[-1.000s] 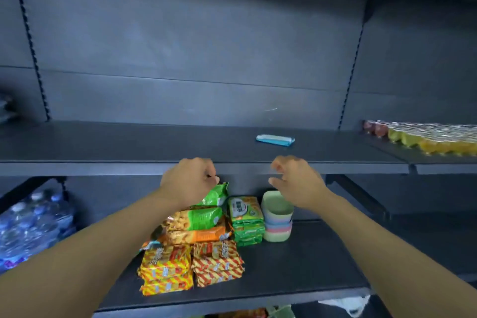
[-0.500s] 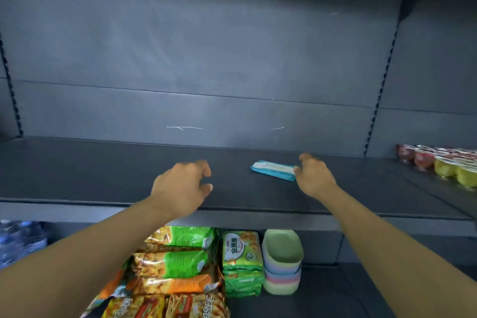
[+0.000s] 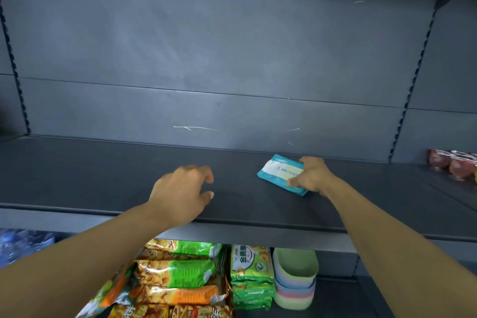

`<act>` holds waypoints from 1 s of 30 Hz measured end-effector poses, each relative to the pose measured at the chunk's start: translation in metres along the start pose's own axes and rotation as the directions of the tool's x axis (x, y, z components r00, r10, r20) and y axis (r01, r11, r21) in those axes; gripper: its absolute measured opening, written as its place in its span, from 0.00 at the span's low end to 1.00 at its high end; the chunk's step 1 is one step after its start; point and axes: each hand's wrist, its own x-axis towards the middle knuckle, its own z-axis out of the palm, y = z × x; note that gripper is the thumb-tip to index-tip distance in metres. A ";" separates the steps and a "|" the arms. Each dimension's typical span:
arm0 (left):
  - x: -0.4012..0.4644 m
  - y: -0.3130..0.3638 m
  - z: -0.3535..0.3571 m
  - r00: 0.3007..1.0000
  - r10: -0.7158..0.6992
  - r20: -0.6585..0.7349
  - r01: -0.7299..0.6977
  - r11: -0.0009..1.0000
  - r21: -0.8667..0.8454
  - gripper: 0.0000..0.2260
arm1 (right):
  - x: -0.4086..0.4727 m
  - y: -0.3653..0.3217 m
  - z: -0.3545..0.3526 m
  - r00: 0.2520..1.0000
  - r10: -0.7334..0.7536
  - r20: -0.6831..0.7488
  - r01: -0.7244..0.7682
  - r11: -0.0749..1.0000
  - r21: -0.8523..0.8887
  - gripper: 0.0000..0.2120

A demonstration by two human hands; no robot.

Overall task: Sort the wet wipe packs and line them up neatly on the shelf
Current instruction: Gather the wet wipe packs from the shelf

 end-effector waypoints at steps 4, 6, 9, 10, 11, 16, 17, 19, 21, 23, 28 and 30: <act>-0.003 -0.003 -0.008 1.000 -0.022 0.007 0.022 0.999 -0.035 0.13 | -0.023 -0.017 -0.004 0.990 -0.124 -0.062 0.131 0.983 0.132 0.18; -0.006 -0.004 -0.015 0.999 -0.047 0.006 0.048 0.996 -0.076 0.15 | -0.037 -0.027 -0.004 0.977 -0.199 -0.072 0.212 0.936 0.282 0.15; -0.013 -0.007 -0.031 0.994 -0.107 0.000 0.104 0.973 -0.204 0.19 | -0.065 -0.047 -0.008 0.946 -0.324 0.028 0.260 0.808 0.529 0.12; -0.017 -0.008 -0.038 0.992 -0.124 -0.010 0.117 0.962 -0.247 0.21 | -0.077 -0.054 -0.010 0.927 -0.369 0.071 0.266 0.777 0.571 0.13; -0.021 -0.008 -0.045 0.989 -0.145 -0.012 0.136 0.948 -0.286 0.22 | -0.087 -0.061 -0.012 0.904 -0.414 0.107 0.274 0.753 0.599 0.13; -0.054 -0.020 -0.072 0.963 -0.269 0.001 0.225 0.803 -0.552 0.17 | -0.136 -0.104 -0.005 0.783 -0.599 0.167 0.334 0.631 0.700 0.13; -0.063 -0.026 -0.076 0.953 -0.301 0.017 0.241 0.728 -0.641 0.16 | -0.146 -0.113 0.000 0.763 -0.625 0.162 0.356 0.616 0.703 0.13; -0.087 -0.039 -0.081 0.928 -0.370 0.051 0.272 0.575 -0.772 0.11 | -0.166 -0.132 0.011 0.732 -0.665 0.147 0.404 0.598 0.692 0.13; -0.111 -0.055 -0.086 0.899 -0.434 0.062 0.304 0.516 -0.801 0.07 | -0.186 -0.148 0.025 0.720 -0.681 0.134 0.448 0.603 0.661 0.10; -0.134 -0.073 -0.088 0.869 -0.492 0.058 0.325 0.478 -0.816 0.10 | -0.204 -0.161 0.043 0.723 -0.679 0.127 0.468 0.617 0.632 0.05; -0.194 -0.132 -0.091 0.823 -0.562 0.085 0.372 0.420 -0.828 0.12 | -0.250 -0.200 0.095 0.698 -0.690 0.189 0.505 0.662 0.554 0.05; -0.220 -0.156 -0.091 0.818 -0.567 0.094 0.380 0.411 -0.828 0.12 | -0.273 -0.217 0.115 0.658 -0.713 0.243 0.550 0.675 0.492 0.02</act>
